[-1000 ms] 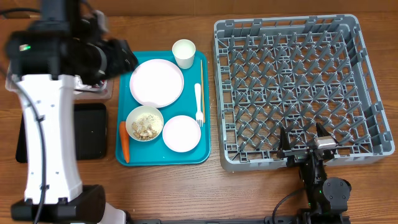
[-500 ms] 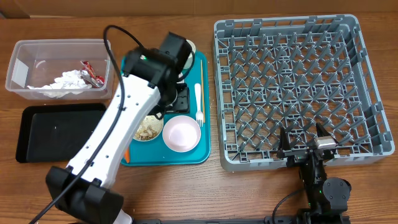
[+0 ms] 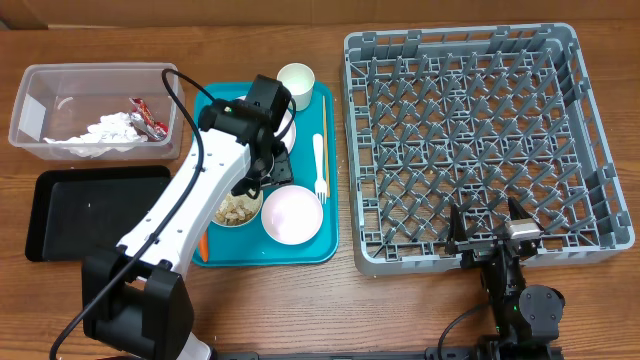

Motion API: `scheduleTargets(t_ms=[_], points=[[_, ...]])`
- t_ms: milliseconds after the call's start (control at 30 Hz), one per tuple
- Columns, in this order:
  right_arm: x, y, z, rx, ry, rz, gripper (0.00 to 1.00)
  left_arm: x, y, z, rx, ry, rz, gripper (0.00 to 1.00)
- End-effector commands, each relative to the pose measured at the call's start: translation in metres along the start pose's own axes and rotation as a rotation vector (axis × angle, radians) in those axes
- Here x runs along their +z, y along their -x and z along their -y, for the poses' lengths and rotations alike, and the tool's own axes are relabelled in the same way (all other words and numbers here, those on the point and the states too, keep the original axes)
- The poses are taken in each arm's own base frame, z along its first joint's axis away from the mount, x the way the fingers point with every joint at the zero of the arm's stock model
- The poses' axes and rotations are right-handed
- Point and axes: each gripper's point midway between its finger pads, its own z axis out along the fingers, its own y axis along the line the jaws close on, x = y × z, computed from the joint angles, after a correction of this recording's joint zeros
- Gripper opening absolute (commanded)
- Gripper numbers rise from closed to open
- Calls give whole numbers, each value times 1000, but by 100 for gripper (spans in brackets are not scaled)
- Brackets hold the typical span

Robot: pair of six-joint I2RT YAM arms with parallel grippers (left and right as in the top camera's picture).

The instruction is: Sort waste into correct bins and load items into the dishwasher rack

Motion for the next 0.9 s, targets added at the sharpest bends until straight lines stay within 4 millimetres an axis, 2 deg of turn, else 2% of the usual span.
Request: scheduleTargets(t_ms=[0,167,333,667,867], points=[[0,-2,1,-4,-3,3,100,16,-2,-10,-24,43,7,63],[0,-2,1,-4,-3,3,100,44,-8,-13,-36,38,14,61],[0,-2,1,-4,-3,3,100,58,-8,-21,-60,68,43,57],[0,-2,1,-4,-3,3,100,59,-1,-19,-105,58,75,58],[0,-2,1,-4,-3,3,100,60,4,-28,-186,60,78,58]])
